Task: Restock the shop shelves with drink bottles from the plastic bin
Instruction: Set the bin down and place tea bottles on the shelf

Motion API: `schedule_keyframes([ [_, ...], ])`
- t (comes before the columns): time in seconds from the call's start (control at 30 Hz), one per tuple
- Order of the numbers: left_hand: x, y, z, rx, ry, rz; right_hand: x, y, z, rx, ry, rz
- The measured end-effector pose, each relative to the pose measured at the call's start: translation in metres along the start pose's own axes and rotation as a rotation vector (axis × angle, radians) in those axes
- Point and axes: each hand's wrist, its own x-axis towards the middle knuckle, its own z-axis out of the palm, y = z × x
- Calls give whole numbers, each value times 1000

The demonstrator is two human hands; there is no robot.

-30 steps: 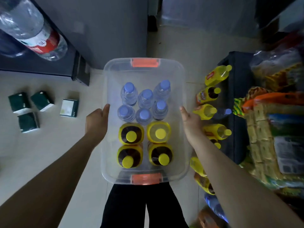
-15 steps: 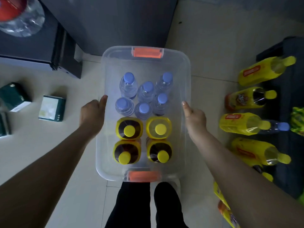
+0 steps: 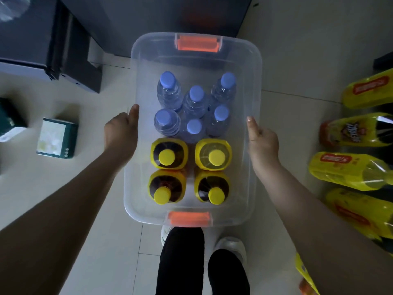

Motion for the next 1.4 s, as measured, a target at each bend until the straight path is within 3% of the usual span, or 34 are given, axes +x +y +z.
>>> schedule_keyframes([
  [0.53,-12,-1,-40,-15,-75,44,-19,-1,-21,-31,-63,73],
  [0.77,-52,11,-115,204,-146,382,-79,-16,-60,-198,-159,62],
  [1.0,-113,59,-196,459,-62,742,-146,-49,-94,-273,-234,2],
  [1.23,-175,81,-234,565,41,865,-200,-56,-112,-303,-242,-66],
  [1.4,-209,68,-224,542,108,870,-219,-34,-107,-135,-226,-107],
])
